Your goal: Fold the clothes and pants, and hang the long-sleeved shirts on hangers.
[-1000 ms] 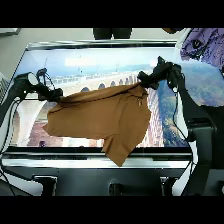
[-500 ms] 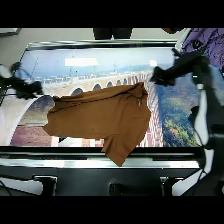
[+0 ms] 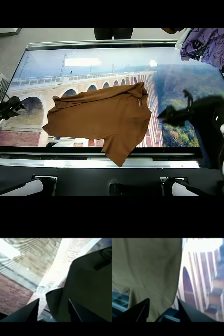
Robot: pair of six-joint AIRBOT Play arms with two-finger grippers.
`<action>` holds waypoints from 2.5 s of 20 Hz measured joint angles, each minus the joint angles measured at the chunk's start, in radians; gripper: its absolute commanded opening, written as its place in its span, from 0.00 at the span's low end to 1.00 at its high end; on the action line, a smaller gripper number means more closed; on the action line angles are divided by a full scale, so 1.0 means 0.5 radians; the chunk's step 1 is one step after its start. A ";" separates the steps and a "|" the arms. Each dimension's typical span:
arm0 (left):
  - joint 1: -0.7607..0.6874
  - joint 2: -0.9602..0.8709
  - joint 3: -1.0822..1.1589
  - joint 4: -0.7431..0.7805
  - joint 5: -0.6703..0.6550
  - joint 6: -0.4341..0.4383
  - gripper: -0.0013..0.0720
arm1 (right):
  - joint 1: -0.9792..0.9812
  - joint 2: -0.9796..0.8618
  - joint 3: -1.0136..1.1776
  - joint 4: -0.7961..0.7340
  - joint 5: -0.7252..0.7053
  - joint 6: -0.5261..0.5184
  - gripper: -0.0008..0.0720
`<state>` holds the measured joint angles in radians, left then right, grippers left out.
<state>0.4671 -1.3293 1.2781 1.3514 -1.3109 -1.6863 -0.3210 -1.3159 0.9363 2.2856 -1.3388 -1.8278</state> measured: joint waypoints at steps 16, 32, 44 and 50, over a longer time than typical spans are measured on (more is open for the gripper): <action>0.005 0.050 -0.072 -0.020 -0.025 -0.004 0.60 | 0.382 0.062 -0.883 0.506 0.655 -0.307 0.37; 0.210 0.035 -0.824 -0.692 0.291 0.645 0.83 | 0.347 0.179 -0.525 0.224 0.616 0.086 0.05; 0.225 -0.011 -1.099 -0.904 0.425 1.019 0.83 | 0.340 0.211 -0.475 0.223 0.529 0.175 0.05; 0.227 -0.081 -1.106 -0.884 0.482 1.033 0.40 | 0.340 0.263 -0.474 0.223 0.520 0.189 0.05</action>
<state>0.5808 -1.3697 0.7254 0.9092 -1.0698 -1.1698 -0.1509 -1.1843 0.6994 2.3970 -1.0790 -1.7332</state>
